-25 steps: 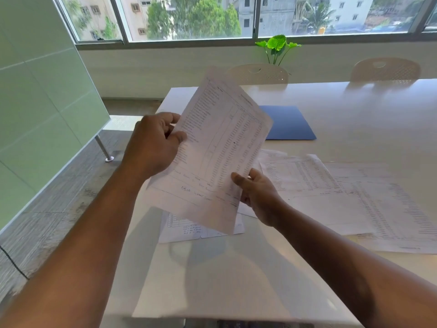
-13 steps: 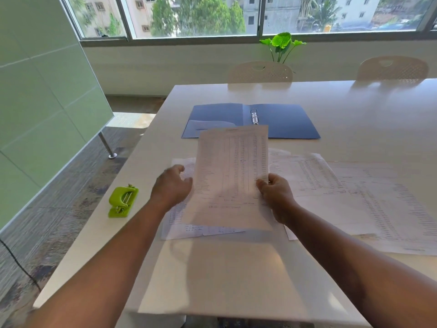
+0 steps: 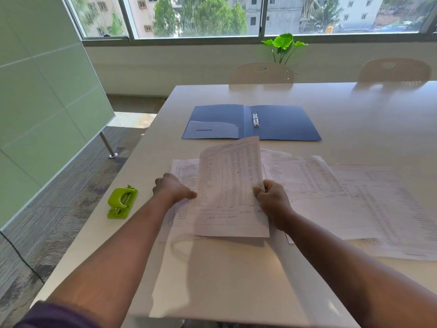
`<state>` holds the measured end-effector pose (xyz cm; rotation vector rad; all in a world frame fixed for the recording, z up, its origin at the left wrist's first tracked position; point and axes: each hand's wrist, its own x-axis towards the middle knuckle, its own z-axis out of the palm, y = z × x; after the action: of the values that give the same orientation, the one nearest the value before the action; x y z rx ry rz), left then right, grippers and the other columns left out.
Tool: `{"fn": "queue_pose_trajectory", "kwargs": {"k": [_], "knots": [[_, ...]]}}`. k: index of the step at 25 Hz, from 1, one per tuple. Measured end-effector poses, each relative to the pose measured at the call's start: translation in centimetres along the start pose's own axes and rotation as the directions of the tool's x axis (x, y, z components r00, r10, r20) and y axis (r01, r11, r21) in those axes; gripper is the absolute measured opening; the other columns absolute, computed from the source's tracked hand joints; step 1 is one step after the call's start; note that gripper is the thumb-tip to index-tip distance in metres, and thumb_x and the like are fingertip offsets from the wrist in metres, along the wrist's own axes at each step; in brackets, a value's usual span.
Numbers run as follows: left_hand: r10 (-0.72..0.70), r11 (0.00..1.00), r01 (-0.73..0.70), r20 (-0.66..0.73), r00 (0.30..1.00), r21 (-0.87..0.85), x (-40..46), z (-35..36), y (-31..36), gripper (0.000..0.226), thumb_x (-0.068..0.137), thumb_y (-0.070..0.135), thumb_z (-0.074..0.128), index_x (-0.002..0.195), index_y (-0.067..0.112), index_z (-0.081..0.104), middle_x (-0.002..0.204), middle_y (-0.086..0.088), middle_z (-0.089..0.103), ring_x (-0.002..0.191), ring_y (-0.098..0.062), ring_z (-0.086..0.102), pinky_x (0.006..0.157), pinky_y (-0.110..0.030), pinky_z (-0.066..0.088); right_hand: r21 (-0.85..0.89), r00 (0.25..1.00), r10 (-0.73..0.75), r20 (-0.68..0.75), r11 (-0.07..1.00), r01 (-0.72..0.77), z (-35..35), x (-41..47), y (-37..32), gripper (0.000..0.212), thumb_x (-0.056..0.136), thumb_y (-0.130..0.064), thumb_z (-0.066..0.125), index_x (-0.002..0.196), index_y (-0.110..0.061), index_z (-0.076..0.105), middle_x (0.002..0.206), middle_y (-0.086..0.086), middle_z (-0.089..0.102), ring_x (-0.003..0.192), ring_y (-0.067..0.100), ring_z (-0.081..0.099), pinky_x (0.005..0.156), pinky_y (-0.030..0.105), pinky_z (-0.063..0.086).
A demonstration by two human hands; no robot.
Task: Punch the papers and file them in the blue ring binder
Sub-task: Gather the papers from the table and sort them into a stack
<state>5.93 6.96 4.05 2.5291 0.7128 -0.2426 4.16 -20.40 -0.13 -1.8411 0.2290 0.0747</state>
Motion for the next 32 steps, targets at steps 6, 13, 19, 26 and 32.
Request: {"fn": "queue_pose_trajectory", "kwargs": {"k": [6, 13, 19, 26, 32], "knots": [[-0.061, 0.993, 0.062, 0.018, 0.998, -0.104, 1.0, -0.5, -0.5, 0.127, 0.047, 0.042, 0.101, 0.147, 0.003, 0.033, 0.146, -0.020, 0.043, 0.134, -0.040, 0.044, 0.109, -0.049, 0.044, 0.006, 1.000, -0.006, 0.011, 1.000, 0.006, -0.1, 0.1, 0.3, 0.016, 0.097, -0.027, 0.059, 0.090, -0.017, 0.070, 0.092, 0.003, 0.078, 0.086, 0.026, 0.075, 0.080, 0.053, 0.062], [-0.080, 0.991, 0.083, 0.037, 0.996, -0.105, 1.4, -0.1, -0.4, 0.122, 0.055, 0.039, 0.099, 0.149, 0.005, 0.028, 0.149, -0.019, 0.037, 0.137, -0.039, 0.033, 0.109, -0.049, 0.038, 0.010, 0.999, -0.039, 0.008, 0.999, 0.039, -0.3, 0.1, 0.5, 0.015, 0.099, -0.023, 0.058, 0.093, -0.016, 0.070, 0.094, 0.004, 0.077, 0.087, 0.027, 0.075, 0.081, 0.053, 0.062], [-0.063, 0.990, 0.070, 0.058, 0.996, -0.126, 2.2, -0.3, -0.8, 0.109, 0.050, 0.038, 0.099, 0.139, 0.013, 0.040, 0.140, -0.013, 0.048, 0.129, -0.037, 0.041, 0.104, -0.052, 0.045, 0.016, 0.999, -0.043, 0.017, 0.999, 0.043, -0.3, 0.1, 0.7, 0.016, 0.099, -0.024, 0.058, 0.092, -0.017, 0.070, 0.093, 0.004, 0.077, 0.087, 0.028, 0.075, 0.081, 0.054, 0.062], [-0.093, 0.972, 0.095, 0.017, 0.995, -0.214, 3.2, 0.0, -0.6, 0.087, 0.058, 0.037, 0.094, 0.130, 0.011, 0.054, 0.132, -0.013, 0.057, 0.124, -0.036, 0.048, 0.097, -0.046, 0.048, 0.018, 0.998, -0.049, 0.032, 0.999, 0.049, -0.5, -0.1, 1.0, 0.017, 0.097, -0.025, 0.058, 0.090, -0.016, 0.071, 0.090, 0.005, 0.078, 0.085, 0.029, 0.075, 0.080, 0.056, 0.061], [-0.059, 0.912, -0.006, -0.146, 0.988, -0.409, 2.9, 0.4, -1.1, 0.023, 0.083, 0.034, 0.073, 0.098, 0.017, 0.068, 0.109, -0.009, 0.072, 0.101, -0.029, 0.062, 0.092, -0.037, 0.052, 0.023, 0.998, -0.048, 0.042, 0.999, 0.047, -0.4, 0.0, 1.0, 0.018, 0.098, -0.026, 0.058, 0.090, -0.015, 0.070, 0.091, 0.005, 0.078, 0.085, 0.029, 0.075, 0.079, 0.056, 0.062]]}}
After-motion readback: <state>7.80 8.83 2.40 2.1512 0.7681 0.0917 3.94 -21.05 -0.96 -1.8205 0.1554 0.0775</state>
